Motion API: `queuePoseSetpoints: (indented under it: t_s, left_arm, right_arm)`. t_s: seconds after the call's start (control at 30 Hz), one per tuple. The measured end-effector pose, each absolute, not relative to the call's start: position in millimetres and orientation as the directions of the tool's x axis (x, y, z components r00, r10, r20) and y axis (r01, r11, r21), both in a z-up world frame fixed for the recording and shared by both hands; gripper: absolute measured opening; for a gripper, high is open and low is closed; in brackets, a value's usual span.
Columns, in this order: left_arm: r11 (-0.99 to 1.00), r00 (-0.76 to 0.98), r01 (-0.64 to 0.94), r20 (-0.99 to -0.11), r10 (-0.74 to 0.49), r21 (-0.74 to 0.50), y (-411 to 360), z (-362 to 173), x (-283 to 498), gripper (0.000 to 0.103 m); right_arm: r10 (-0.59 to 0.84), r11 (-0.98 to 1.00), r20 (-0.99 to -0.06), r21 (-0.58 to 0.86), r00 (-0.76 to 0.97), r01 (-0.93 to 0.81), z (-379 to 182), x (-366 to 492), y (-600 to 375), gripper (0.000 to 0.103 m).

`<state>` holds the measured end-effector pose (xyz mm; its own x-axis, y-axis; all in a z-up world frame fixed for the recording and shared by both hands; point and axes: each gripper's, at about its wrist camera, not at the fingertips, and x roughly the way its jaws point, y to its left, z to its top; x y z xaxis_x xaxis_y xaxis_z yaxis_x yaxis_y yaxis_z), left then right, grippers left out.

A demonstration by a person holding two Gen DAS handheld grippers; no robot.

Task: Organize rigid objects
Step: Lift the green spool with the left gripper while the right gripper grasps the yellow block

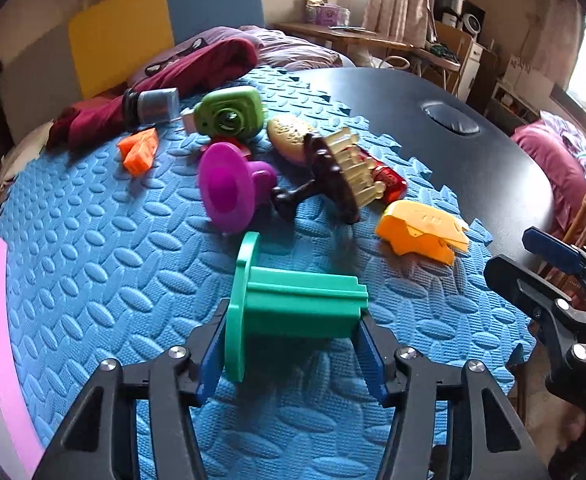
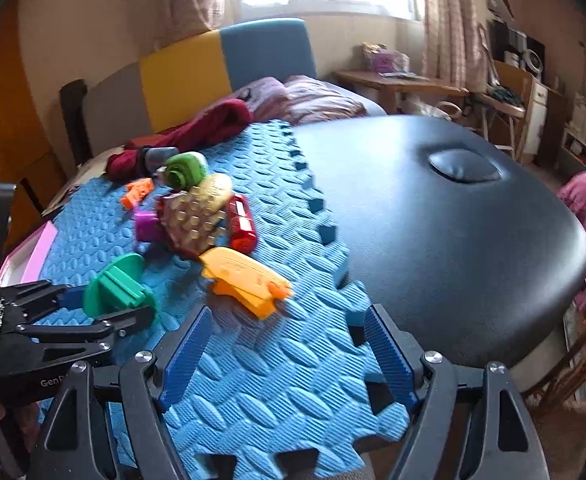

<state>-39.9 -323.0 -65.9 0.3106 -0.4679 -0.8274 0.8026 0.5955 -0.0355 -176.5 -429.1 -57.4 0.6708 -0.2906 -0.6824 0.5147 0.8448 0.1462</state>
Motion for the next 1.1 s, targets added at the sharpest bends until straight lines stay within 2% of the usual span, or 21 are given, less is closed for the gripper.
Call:
queuePoseSetpoints:
  t_s: [0.23, 0.47, 0.63, 0.7, 0.97, 1.1]
  left_arm:
    - [0.587, 0.305, 0.808, -0.817, -0.489, -0.05, -305, -66, -42, 0.058]
    - [0.591, 0.303, 0.805, -0.816, -0.492, -0.058, -286, -66, -44, 0.058]
    - [0.587, 0.29, 0.806, -0.816, -0.501, -0.074, -277, -64, -47, 0.058]
    - [0.588, 0.285, 0.805, -0.815, -0.505, -0.082, -273, -64, -48, 0.058]
    - [0.608, 0.273, 0.784, -0.808, -0.522, -0.127, -257, -61, -44, 0.057]
    - [0.608, 0.275, 0.783, -0.801, -0.532, -0.136, -253, -58, -45, 0.057]
  right_arm:
    - [-0.243, 0.904, -0.7, 0.088, 0.672, 0.419, -61, -150, -427, 0.08]
    - [-0.22, 0.943, -0.756, -0.002, 0.617, 0.333, -75, -119, -432, 0.069]
    - [-0.18, 0.962, -0.776, -0.012, 0.604, 0.272, -82, -110, -431, 0.067]
    - [-0.164, 0.964, -0.784, 0.002, 0.599, 0.266, -85, -107, -429, 0.055]
    - [-0.16, 0.949, -0.768, 0.053, 0.62, 0.311, -84, -109, -423, 0.031]
    - [-0.145, 0.934, -0.76, 0.106, 0.634, 0.34, -84, -113, -420, 0.027]
